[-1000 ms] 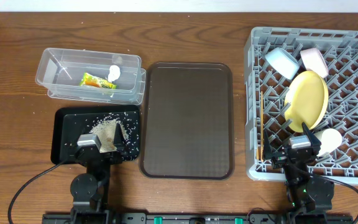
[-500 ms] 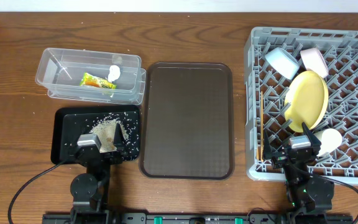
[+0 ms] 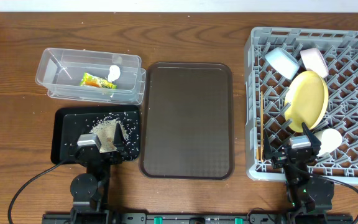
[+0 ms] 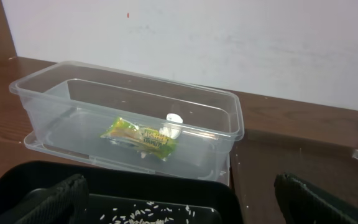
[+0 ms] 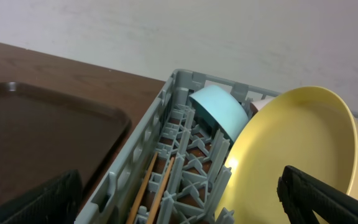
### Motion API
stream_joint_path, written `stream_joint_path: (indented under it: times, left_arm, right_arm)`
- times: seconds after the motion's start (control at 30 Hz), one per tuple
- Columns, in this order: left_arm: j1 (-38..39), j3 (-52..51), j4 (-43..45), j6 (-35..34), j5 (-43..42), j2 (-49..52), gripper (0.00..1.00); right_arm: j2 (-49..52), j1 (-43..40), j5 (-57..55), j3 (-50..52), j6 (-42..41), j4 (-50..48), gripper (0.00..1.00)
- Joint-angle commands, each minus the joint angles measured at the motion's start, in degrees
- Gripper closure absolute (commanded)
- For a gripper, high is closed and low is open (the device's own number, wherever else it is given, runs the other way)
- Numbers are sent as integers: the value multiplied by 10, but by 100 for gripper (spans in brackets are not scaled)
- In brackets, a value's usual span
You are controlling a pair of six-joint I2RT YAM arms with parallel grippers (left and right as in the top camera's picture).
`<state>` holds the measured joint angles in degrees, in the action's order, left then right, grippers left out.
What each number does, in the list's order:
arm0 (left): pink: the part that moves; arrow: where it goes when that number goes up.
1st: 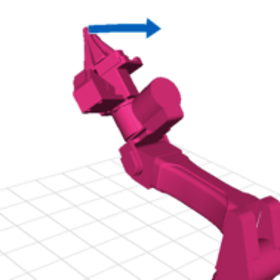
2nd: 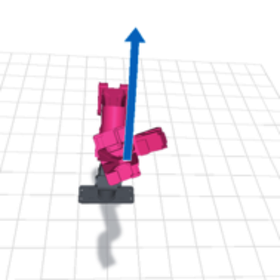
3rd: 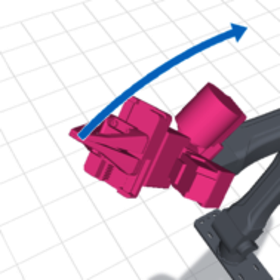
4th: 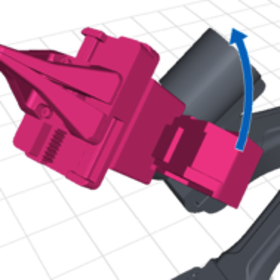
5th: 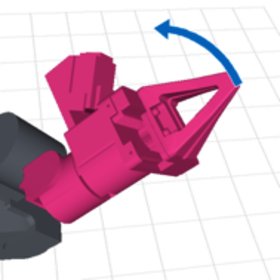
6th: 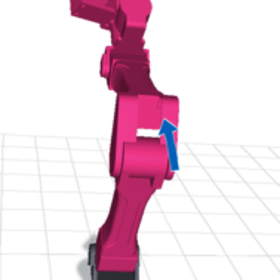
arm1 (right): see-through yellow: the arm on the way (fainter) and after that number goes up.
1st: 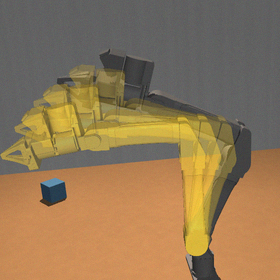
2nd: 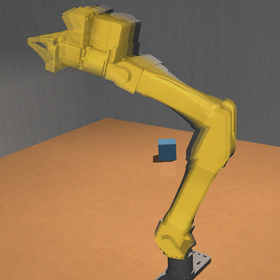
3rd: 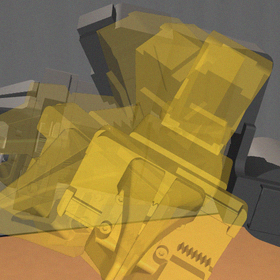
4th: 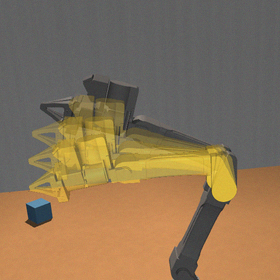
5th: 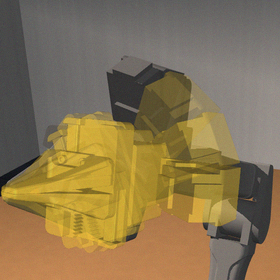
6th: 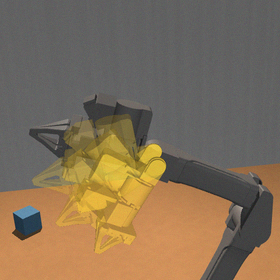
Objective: Sort waste into correct bins and load items into the dishwasher rack
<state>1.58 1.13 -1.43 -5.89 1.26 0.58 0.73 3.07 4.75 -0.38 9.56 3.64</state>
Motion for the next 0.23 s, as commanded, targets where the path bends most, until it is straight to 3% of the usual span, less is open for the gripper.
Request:
stream_joint_path:
  times: [0.0, 0.2]
  left_arm:
    - [-3, -9, -26, 9, 8, -3, 2]
    - [-3, -9, -26, 9, 8, -3, 2]
  right_arm:
    - [-2, 0, 7, 1, 8, 2, 1]
    - [-2, 0, 7, 1, 8, 2, 1]
